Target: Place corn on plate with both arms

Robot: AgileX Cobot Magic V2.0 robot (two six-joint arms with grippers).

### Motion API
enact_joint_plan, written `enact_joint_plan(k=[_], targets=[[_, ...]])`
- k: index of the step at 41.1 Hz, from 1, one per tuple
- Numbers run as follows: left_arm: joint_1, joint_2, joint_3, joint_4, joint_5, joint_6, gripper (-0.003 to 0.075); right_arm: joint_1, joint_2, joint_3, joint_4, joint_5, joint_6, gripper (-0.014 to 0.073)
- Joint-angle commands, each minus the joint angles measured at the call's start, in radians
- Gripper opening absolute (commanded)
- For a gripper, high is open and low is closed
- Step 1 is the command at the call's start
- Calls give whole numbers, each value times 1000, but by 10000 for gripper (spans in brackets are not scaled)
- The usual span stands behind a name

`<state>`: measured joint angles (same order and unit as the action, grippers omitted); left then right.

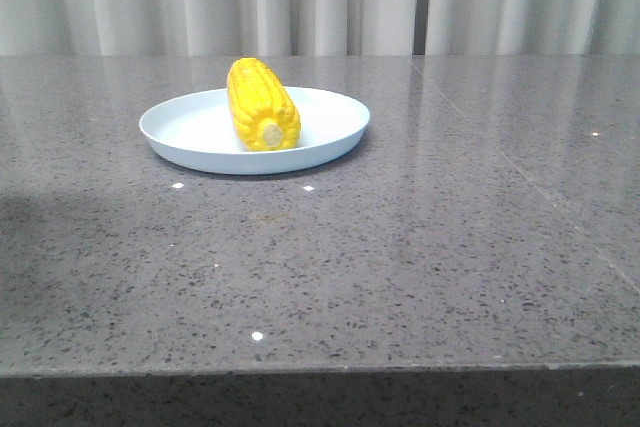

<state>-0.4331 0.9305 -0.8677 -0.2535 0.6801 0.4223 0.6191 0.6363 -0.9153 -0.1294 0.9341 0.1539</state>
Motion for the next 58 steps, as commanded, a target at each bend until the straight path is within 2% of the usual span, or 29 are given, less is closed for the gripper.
enact_joint_plan(k=[1, 2, 29, 32, 39, 51, 58], targets=[[-6, -15, -25, -16, -59, -3, -20, 2, 0, -26, -21, -77, -8, -53], [-6, -15, -25, -16, -59, -3, -20, 2, 0, -26, -21, -78, -8, -74], [-8, -25, -20, -16, -62, -3, -20, 2, 0, -26, -22, -78, -8, -68], [8, -58, -16, 48, -74, -3, -20, 2, 0, -26, -22, -78, -8, -68], [132, -237, 70, 75, -158, -3, -20, 2, 0, -26, -22, -78, -8, -68], [413, -581, 392, 73, -415, -3, -20, 2, 0, -26, -22, -78, -8, -68], [472, -763, 570, 21, -503, -31, -20, 2, 0, -26, -22, -78, -8, -68]])
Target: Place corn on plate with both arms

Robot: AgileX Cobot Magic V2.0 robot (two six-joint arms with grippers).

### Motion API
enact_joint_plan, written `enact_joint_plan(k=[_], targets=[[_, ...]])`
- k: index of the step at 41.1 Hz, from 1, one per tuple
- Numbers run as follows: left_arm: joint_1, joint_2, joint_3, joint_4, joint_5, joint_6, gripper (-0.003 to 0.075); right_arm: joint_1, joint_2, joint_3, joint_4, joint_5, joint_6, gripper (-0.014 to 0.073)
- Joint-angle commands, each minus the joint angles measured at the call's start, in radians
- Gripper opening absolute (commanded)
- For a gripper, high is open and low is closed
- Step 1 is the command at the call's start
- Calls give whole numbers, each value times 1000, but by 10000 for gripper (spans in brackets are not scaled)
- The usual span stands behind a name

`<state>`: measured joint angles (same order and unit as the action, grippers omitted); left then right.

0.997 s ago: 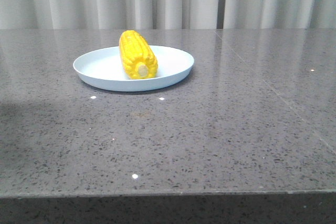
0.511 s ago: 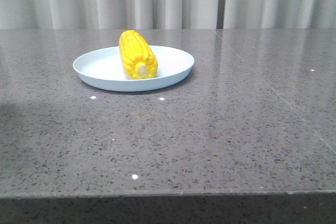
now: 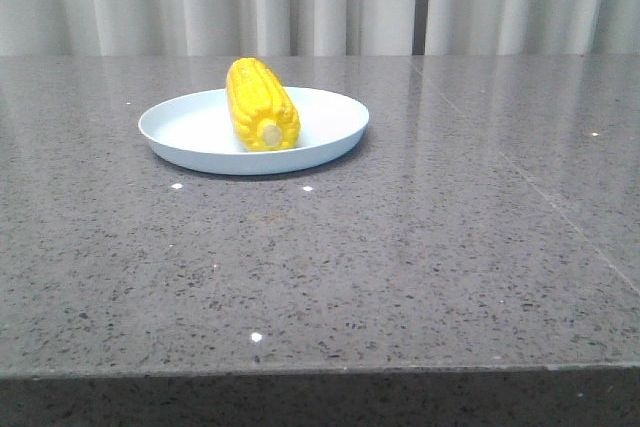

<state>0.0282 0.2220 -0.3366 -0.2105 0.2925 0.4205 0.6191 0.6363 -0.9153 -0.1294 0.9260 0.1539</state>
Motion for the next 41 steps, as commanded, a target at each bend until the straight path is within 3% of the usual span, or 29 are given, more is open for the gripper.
enact_joint_plan(k=[1, 6, 16, 21, 29, 41], targets=[[11, -72, 56, -3, -121, -60, -20, 2, 0, -26, -22, -69, -8, -68], [11, -152, 160, 101, -171, -222, -20, 2, 0, -26, -22, -69, -8, -68], [11, -243, 296, 112, -273, -291, -20, 2, 0, -26, -22, -69, -8, -68], [4, -250, 347, 124, -352, -291, -20, 2, 0, -26, -22, -68, -8, -68], [-29, -250, 345, 127, -355, -291, -20, 2, 0, -26, -22, -68, -8, -68], [36, -250, 345, 127, -352, -291, -20, 2, 0, -26, -22, -68, -8, -68]])
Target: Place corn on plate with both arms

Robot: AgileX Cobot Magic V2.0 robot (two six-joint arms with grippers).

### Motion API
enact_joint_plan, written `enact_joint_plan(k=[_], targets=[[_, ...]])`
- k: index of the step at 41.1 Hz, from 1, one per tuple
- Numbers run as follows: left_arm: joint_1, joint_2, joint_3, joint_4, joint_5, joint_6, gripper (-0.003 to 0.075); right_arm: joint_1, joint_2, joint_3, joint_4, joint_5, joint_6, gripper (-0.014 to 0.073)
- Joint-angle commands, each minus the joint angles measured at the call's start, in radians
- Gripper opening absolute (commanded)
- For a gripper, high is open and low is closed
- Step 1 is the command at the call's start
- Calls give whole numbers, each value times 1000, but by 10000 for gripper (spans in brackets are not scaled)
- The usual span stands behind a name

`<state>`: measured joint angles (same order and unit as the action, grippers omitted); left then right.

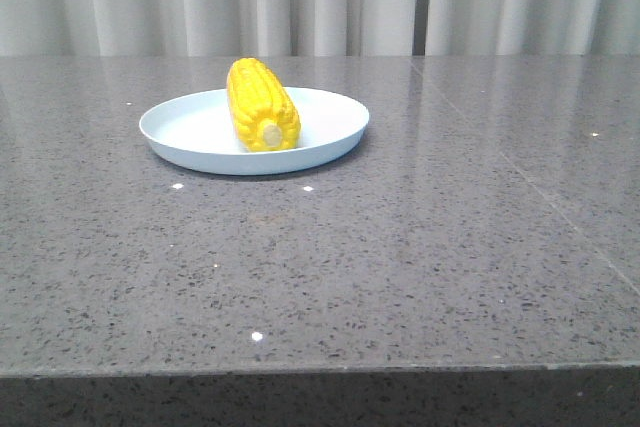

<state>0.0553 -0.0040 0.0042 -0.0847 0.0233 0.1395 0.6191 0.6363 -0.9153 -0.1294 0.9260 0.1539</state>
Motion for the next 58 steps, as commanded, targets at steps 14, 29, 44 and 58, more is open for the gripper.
enact_joint_plan(k=[14, 29, 44, 58], targets=[[-17, -22, 4, 2, -83, -10, -20, 2, 0, -26, -22, -68, -8, -68], [-17, -22, 4, 2, -83, -10, -20, 2, 0, -26, -22, -68, -8, -68], [-17, -22, 4, 2, -83, -10, -20, -76, -56, 36, -17, -97, -8, -68], [-17, -22, 4, 2, -83, -10, -20, -486, -419, 467, 62, -476, -9, -66]])
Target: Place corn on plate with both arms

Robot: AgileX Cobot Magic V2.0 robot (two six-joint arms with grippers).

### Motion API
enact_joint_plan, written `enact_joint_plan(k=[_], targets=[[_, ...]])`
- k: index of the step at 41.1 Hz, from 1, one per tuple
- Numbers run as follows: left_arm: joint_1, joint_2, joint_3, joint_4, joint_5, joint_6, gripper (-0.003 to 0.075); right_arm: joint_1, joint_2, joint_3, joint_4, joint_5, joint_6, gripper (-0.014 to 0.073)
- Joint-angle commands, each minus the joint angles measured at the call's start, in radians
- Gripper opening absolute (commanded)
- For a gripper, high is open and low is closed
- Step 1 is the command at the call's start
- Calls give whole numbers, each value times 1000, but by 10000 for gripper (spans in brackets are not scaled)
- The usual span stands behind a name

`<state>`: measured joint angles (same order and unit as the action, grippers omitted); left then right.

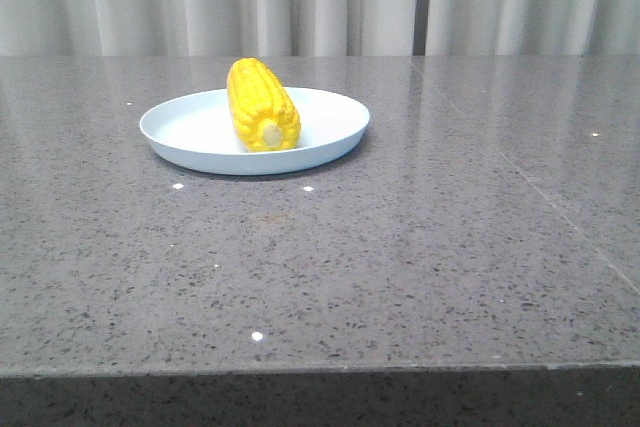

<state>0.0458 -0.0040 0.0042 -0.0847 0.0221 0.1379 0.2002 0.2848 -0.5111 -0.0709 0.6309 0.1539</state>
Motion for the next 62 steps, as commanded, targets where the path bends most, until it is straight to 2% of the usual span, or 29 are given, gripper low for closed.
enact_joint_plan(k=[1, 9, 17, 21, 39, 46, 62], targets=[[-8, -22, 4, 2, -81, -9, -20, -81, -89, 96, 4, -205, -9, -66], [-8, -22, 4, 2, -81, -9, -20, -155, -246, 301, 4, -405, -9, -66], [-8, -22, 4, 2, -81, -9, -20, -211, -307, 457, 4, -589, -9, -66], [-8, -21, 4, 2, -81, -9, -20, -226, -312, 539, 7, -735, -9, -66], [-8, -21, 4, 2, -81, -9, -20, -225, -313, 533, 8, -725, -10, -66], [-8, -21, 4, 2, -81, -9, -20, -224, -313, 533, 95, -671, -84, -66], [-8, -21, 4, 2, -81, -9, -20, -224, -313, 533, 98, -697, -84, -66]])
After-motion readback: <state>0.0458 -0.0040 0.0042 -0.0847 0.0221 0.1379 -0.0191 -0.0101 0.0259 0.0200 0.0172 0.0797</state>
